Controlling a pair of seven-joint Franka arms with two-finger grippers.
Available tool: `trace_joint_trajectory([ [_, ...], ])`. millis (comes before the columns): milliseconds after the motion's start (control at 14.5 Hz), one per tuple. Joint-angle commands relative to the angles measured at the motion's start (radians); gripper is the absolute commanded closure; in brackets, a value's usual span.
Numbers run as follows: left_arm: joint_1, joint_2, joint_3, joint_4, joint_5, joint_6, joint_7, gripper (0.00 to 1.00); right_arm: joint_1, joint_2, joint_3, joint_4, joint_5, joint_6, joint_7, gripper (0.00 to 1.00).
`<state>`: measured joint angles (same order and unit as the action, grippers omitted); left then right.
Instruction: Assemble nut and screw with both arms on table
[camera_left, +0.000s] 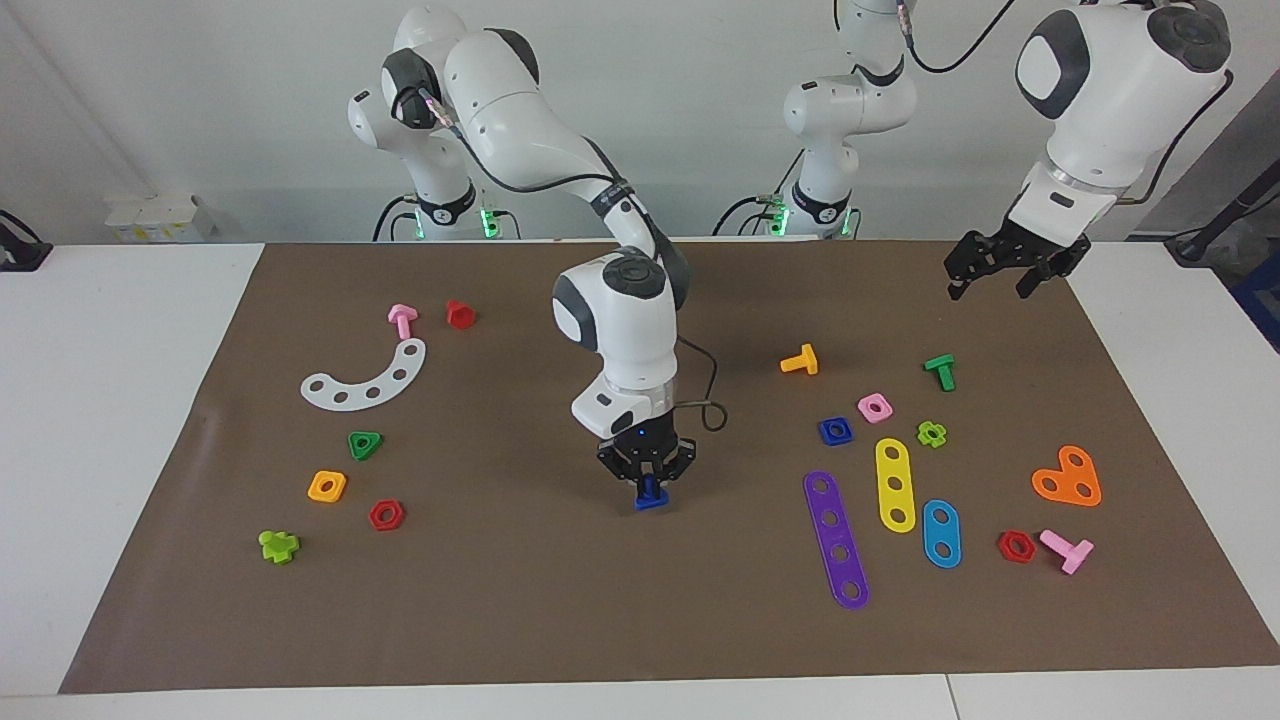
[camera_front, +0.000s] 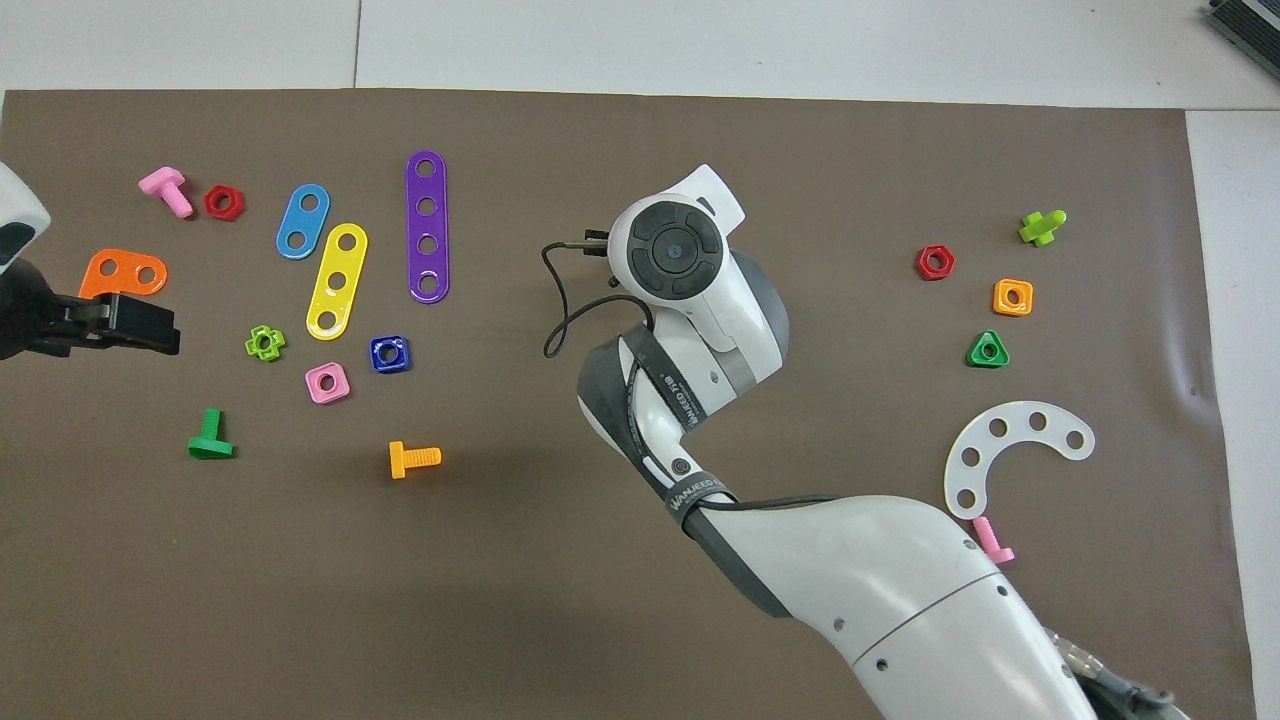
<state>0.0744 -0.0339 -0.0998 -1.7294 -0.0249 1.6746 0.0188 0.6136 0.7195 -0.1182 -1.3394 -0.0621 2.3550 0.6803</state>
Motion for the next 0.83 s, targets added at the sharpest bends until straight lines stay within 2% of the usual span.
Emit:
trace_joint_trajectory([
  [0, -0.021, -0.026, 0.0, -0.045, -0.02, 0.04, -0.042, 0.0, 0.006, -0.009, 0.005, -0.049, -0.016, 0.032, 0.015, 1.0],
  [206, -0.039, -0.008, 0.0, -0.045, -0.02, 0.056, -0.06, 0.0, 0.006, -0.018, 0.005, -0.096, -0.015, 0.065, 0.015, 1.0],
  [275, -0.041, 0.0, 0.0, -0.045, -0.02, 0.062, -0.065, 0.01, 0.005, -0.021, 0.005, -0.104, -0.012, 0.078, 0.016, 0.82],
  [344, -0.045, 0.005, 0.0, -0.045, -0.02, 0.063, -0.066, 0.01, 0.006, -0.025, 0.005, -0.124, -0.01, 0.09, 0.019, 0.01],
  [619, -0.051, 0.029, -0.001, -0.042, -0.02, 0.083, -0.089, 0.01, 0.021, -0.034, 0.002, -0.104, -0.007, 0.066, 0.076, 0.0],
  [757, -0.077, 0.058, -0.001, -0.039, -0.02, 0.111, -0.137, 0.03, 0.003, -0.095, -0.005, -0.109, 0.001, 0.043, 0.077, 0.0],
])
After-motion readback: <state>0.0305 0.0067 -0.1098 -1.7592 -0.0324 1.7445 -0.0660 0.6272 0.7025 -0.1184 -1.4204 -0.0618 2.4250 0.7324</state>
